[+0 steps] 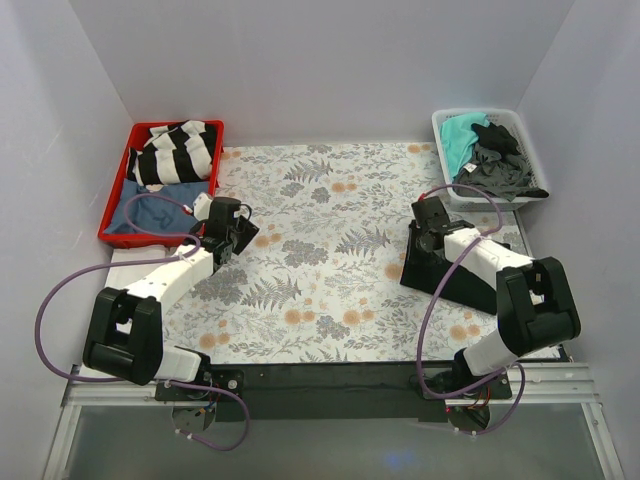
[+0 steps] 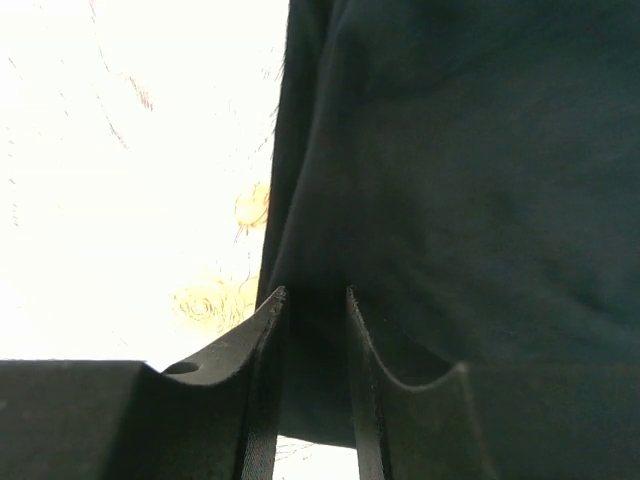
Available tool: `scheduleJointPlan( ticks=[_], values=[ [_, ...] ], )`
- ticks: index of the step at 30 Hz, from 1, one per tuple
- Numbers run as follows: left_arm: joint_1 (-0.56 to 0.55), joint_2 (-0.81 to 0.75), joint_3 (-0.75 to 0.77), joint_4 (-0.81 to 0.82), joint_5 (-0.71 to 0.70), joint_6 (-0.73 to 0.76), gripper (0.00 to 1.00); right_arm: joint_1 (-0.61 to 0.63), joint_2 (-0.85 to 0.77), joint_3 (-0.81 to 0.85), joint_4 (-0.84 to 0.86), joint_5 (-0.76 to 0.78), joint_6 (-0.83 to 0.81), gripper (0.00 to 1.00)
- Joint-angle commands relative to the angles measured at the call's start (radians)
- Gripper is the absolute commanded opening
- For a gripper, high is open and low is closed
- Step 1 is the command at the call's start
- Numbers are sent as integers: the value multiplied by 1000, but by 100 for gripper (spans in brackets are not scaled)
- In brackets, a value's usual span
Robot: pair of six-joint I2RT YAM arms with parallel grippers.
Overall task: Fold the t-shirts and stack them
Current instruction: Put the neatly folded tshirt into the corner of the board with the right arm
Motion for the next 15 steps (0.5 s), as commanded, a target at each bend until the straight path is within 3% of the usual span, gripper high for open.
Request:
scheduleJointPlan(
  ticks=[1,15],
  values=[
    [-4,-19,-9,-2,-26,10,38,16,37,-39,6,-29,27,34],
    [-4,-35,-23,0,-32,5,38,-68,138,5,-355,285,-32,36]
  ],
)
